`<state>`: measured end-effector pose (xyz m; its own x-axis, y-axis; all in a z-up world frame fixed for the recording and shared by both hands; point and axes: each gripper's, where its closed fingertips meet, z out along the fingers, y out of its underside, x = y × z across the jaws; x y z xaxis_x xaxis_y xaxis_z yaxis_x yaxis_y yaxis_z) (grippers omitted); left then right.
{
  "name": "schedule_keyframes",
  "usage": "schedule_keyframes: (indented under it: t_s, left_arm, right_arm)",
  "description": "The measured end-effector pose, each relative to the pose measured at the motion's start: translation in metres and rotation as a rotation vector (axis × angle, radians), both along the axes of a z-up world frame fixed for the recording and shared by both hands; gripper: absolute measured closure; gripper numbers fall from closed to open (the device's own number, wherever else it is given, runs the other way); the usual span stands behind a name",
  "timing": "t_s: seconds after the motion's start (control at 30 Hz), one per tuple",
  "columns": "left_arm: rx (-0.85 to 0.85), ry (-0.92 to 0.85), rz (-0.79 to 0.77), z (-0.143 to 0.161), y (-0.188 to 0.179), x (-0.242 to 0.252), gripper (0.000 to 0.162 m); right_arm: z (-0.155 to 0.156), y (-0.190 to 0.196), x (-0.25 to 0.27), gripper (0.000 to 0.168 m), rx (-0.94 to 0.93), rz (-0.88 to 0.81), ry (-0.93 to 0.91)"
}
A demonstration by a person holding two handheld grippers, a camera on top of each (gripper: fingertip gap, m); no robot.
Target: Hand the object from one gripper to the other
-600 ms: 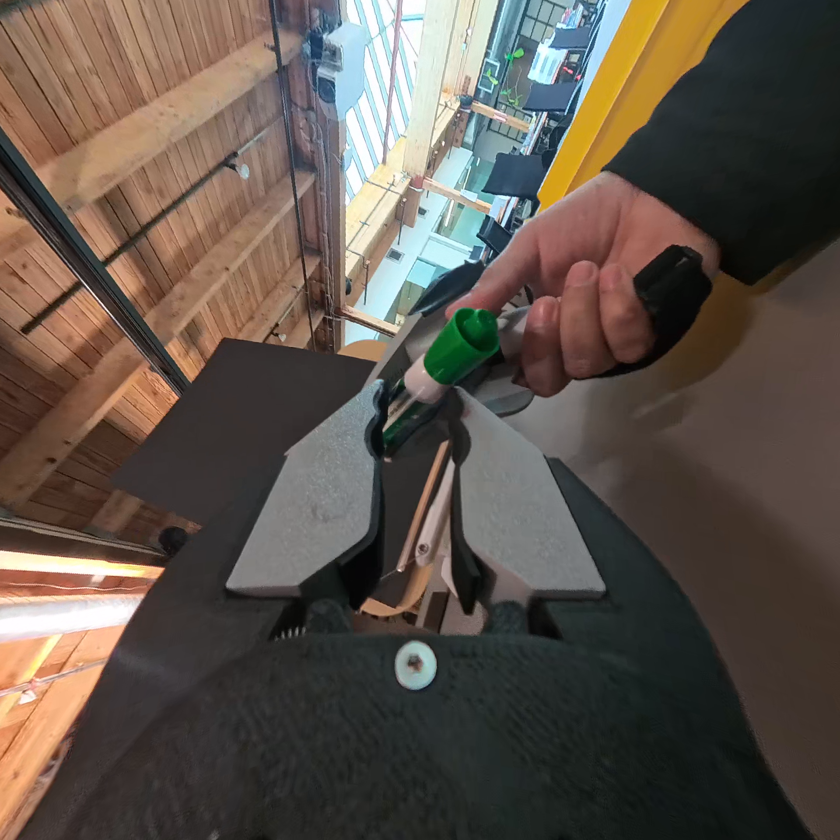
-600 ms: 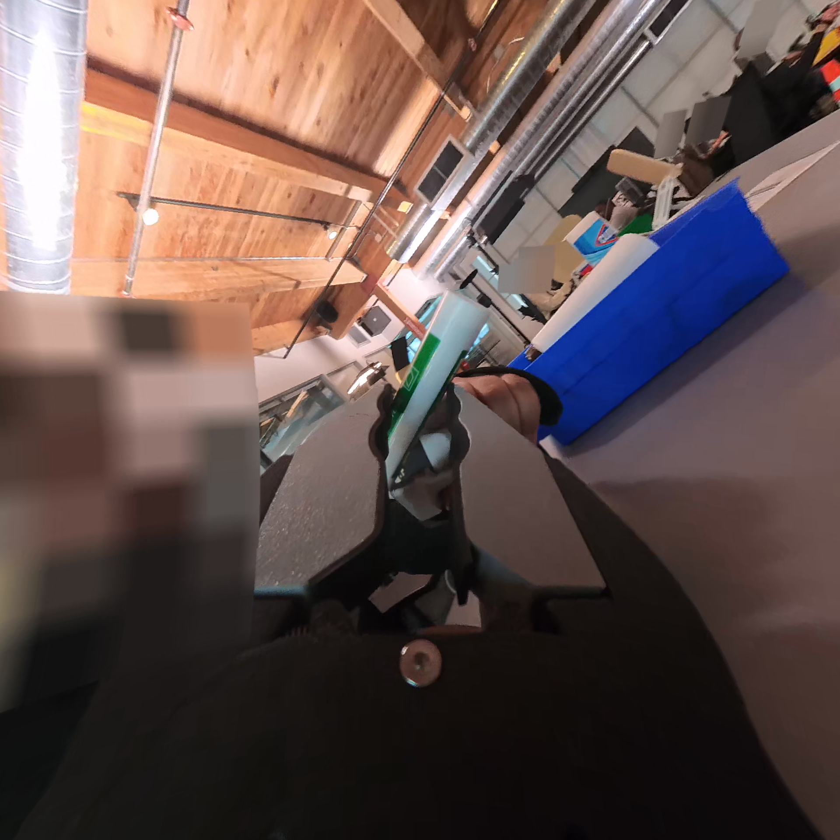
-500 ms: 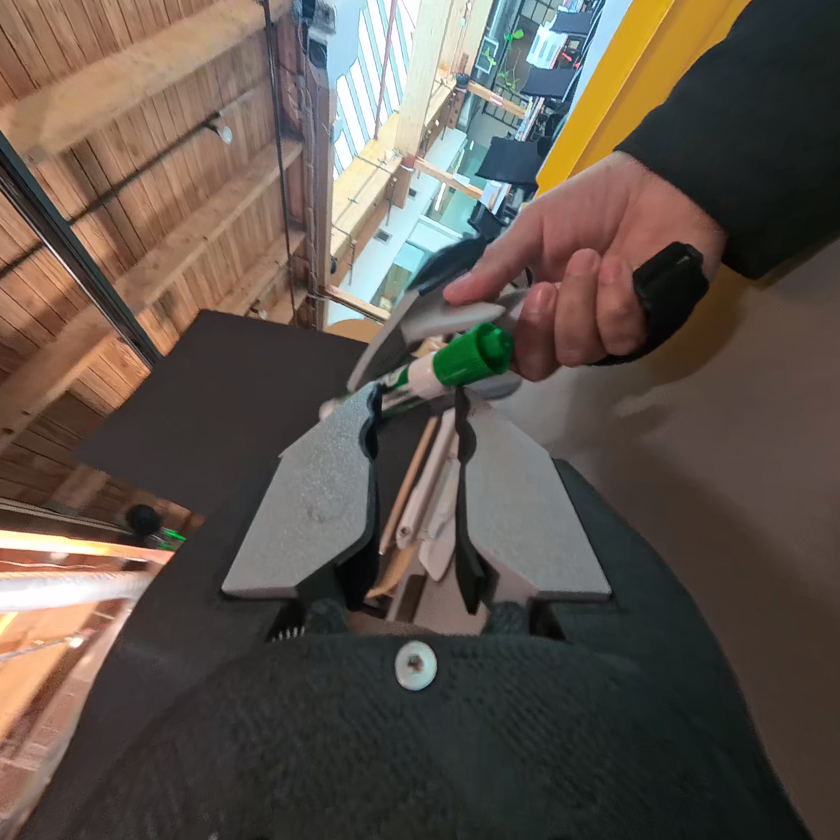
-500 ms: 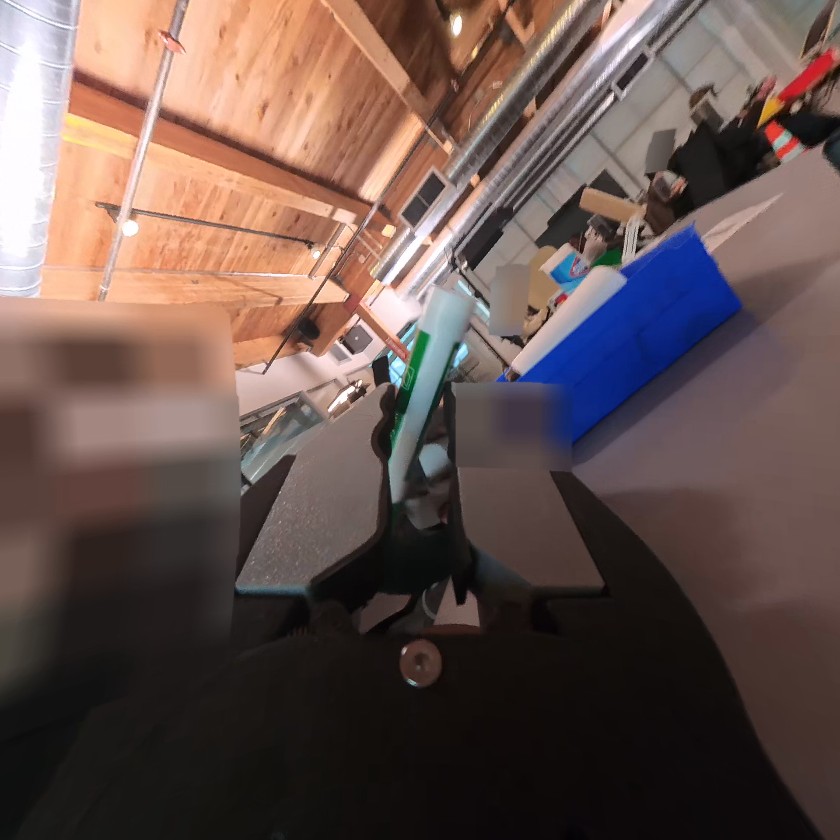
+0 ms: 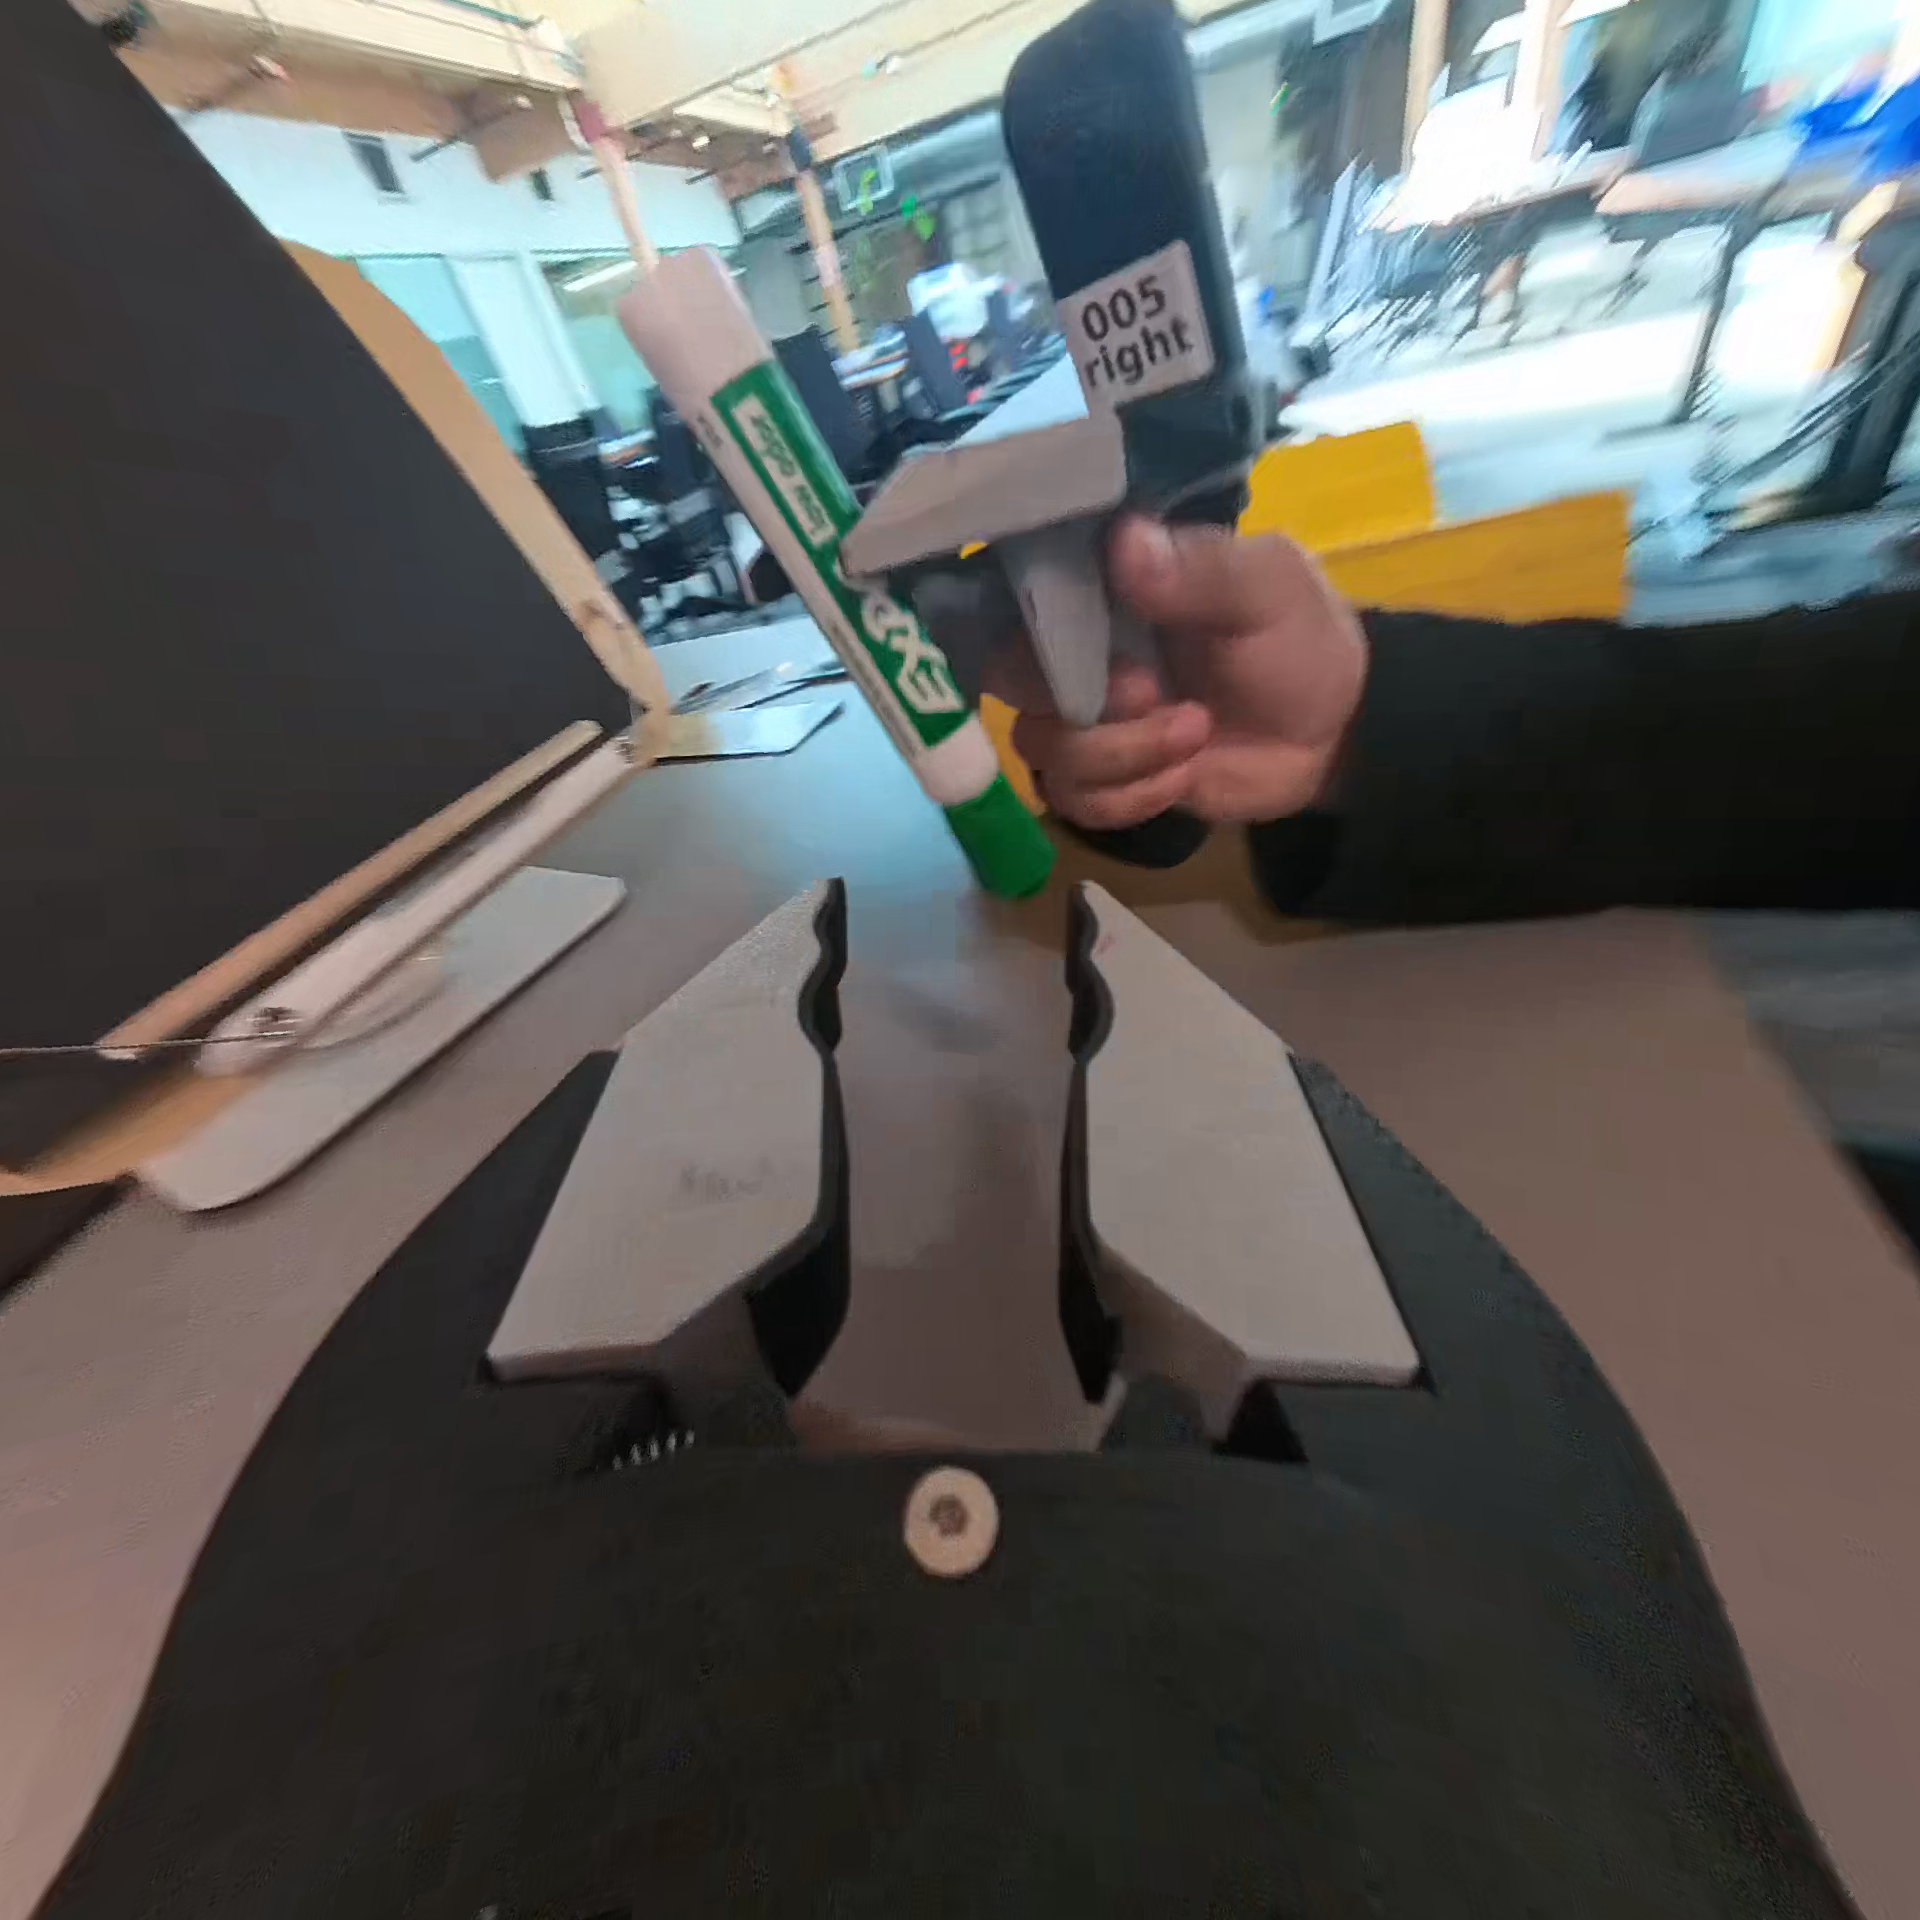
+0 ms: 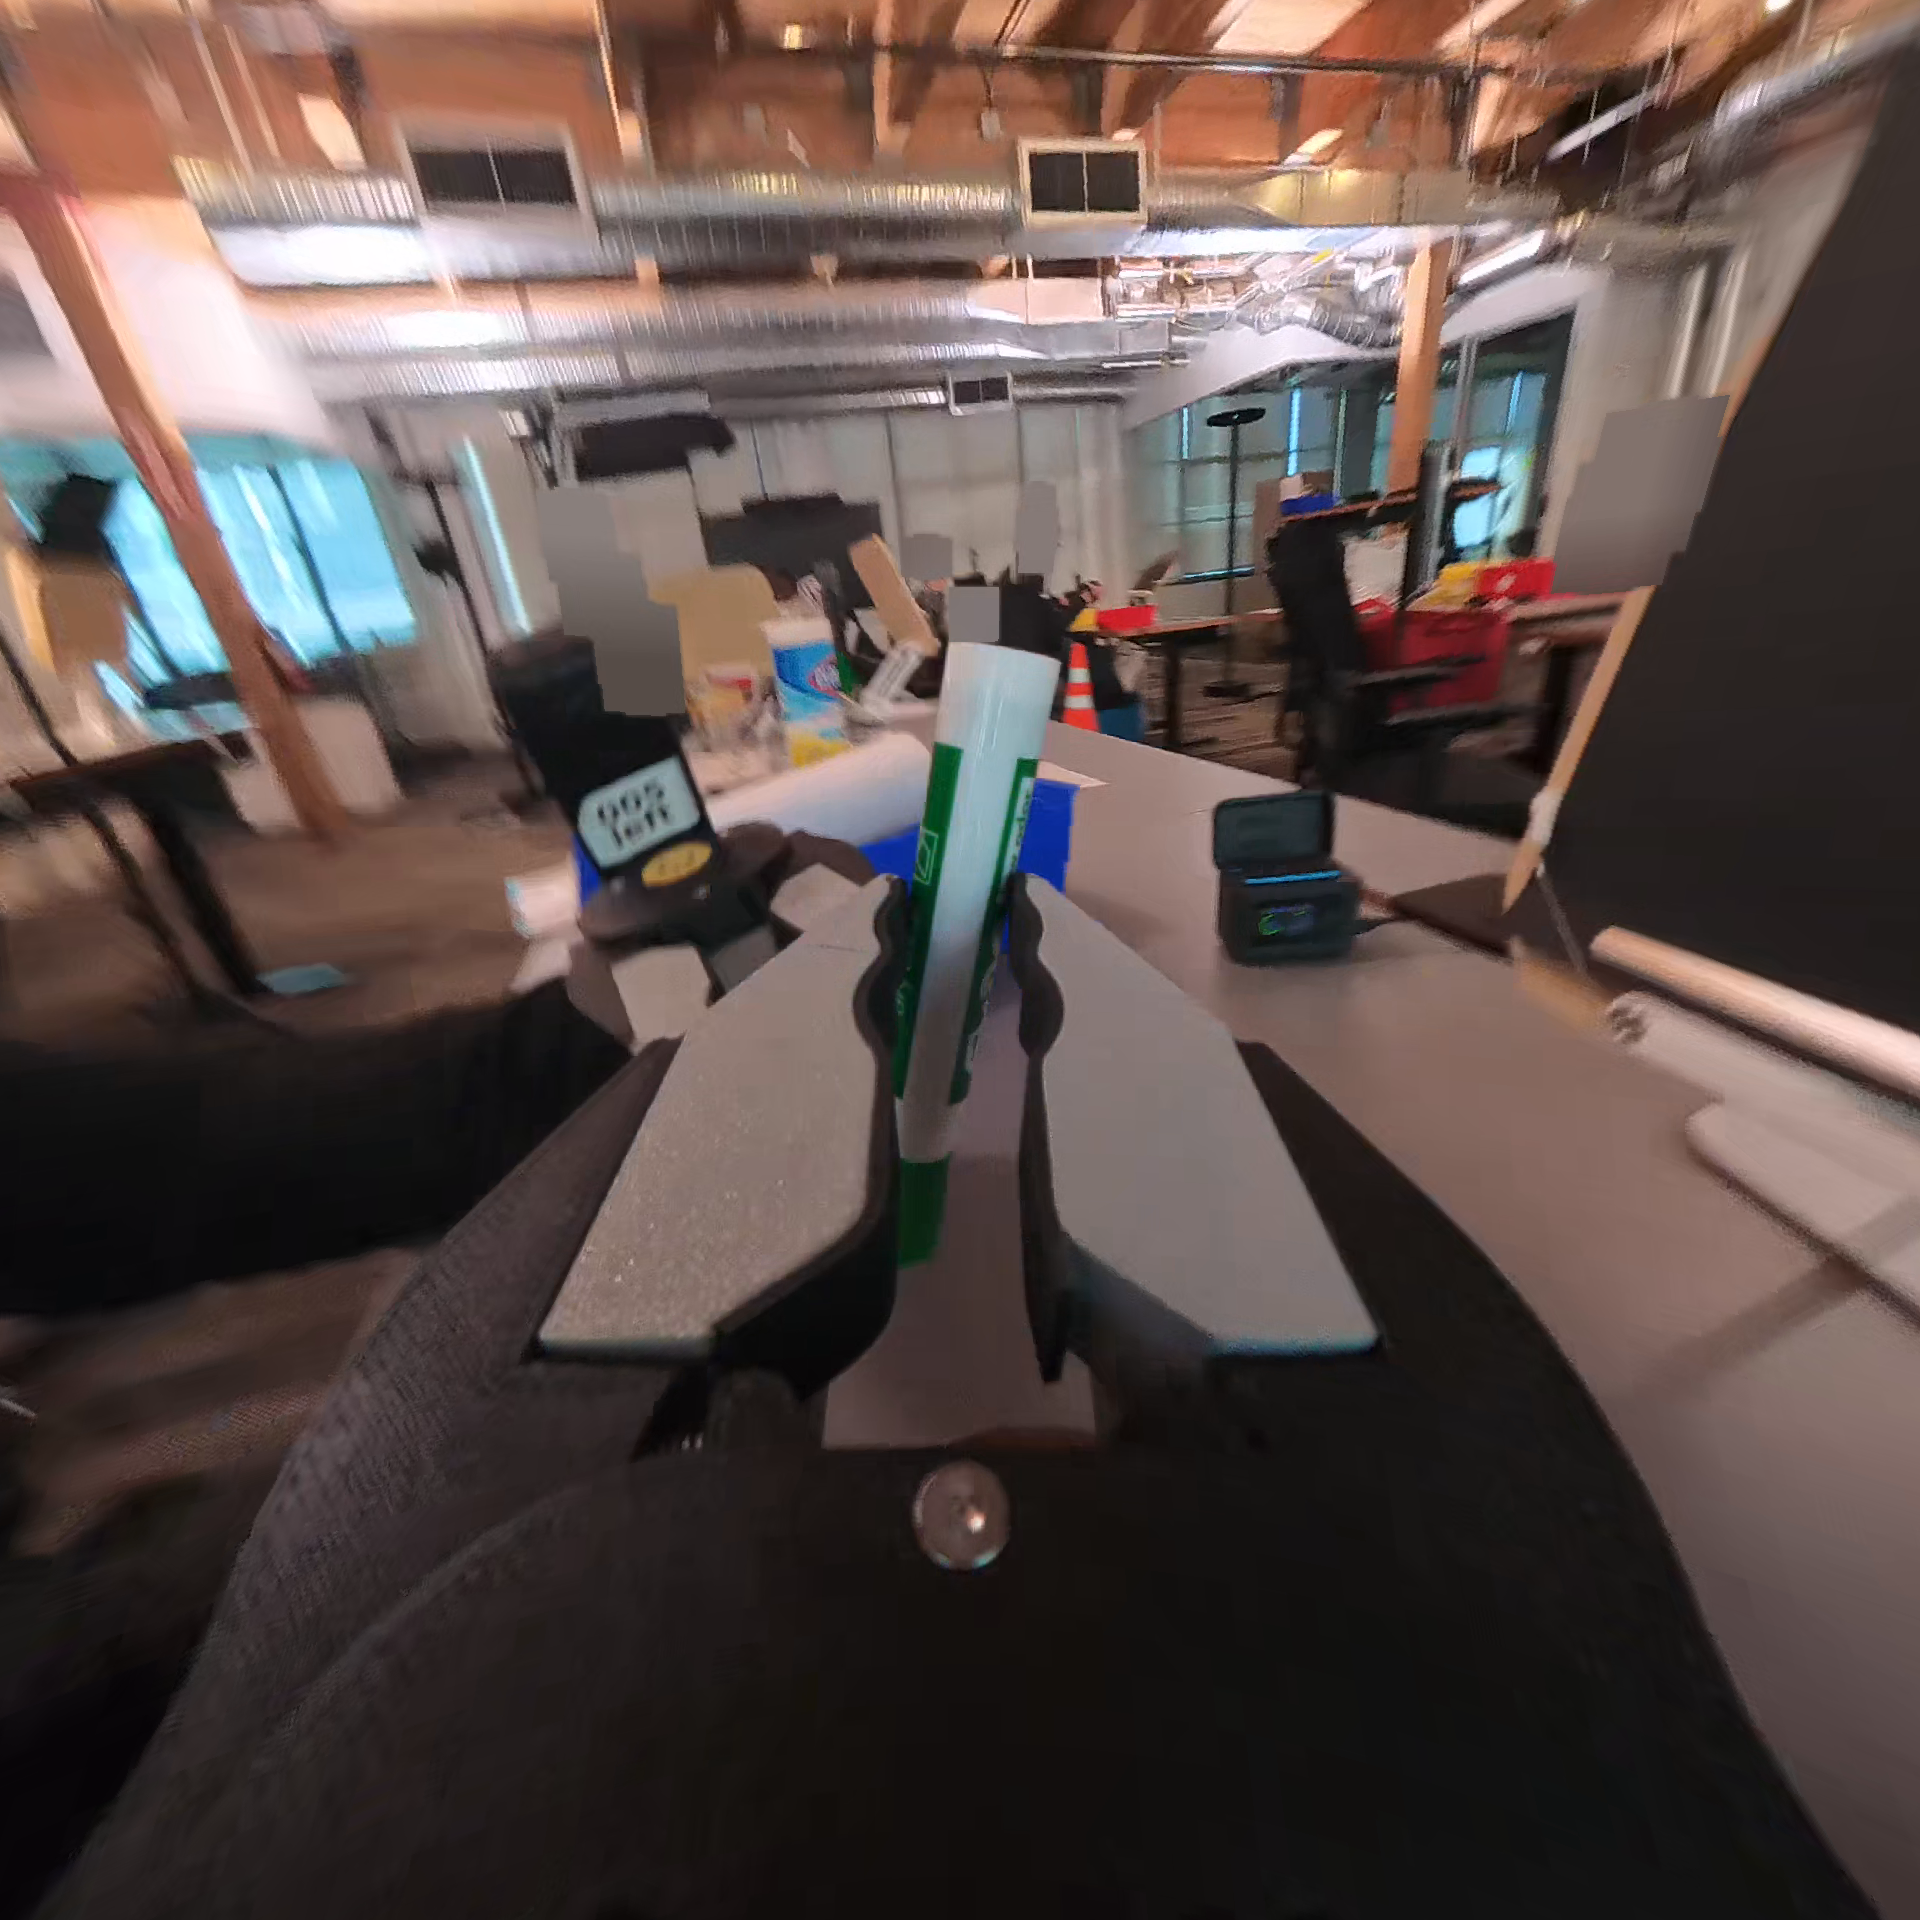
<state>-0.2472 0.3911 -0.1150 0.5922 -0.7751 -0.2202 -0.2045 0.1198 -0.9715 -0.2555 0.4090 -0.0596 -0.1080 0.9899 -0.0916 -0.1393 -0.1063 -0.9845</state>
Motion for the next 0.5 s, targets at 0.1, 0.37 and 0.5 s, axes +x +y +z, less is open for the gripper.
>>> schedule_keyframes:
  t_s: [0.1, 0.37, 0.5]
  left_arm:
    - [-0.055, -0.127, -0.057, 0.009, -0.003, 0.006, 0.121]
    - [0.097, 0.051, 0.046, 0.002, 0.005, 0.004, 0.147]
    - [0.430, 0.383, 0.366, 0.003, 0.029, -0.030, 0.146]
  right_arm:
    - [0.003, -0.023, -0.004, 0.153, 0.195, -0.003, 0.010]
    - [-0.012, -0.041, -0.015, 0.150, 0.185, 0.097, -0.061]
    - [-0.013, -0.035, -0.011, 0.139, 0.091, 0.138, -0.071]
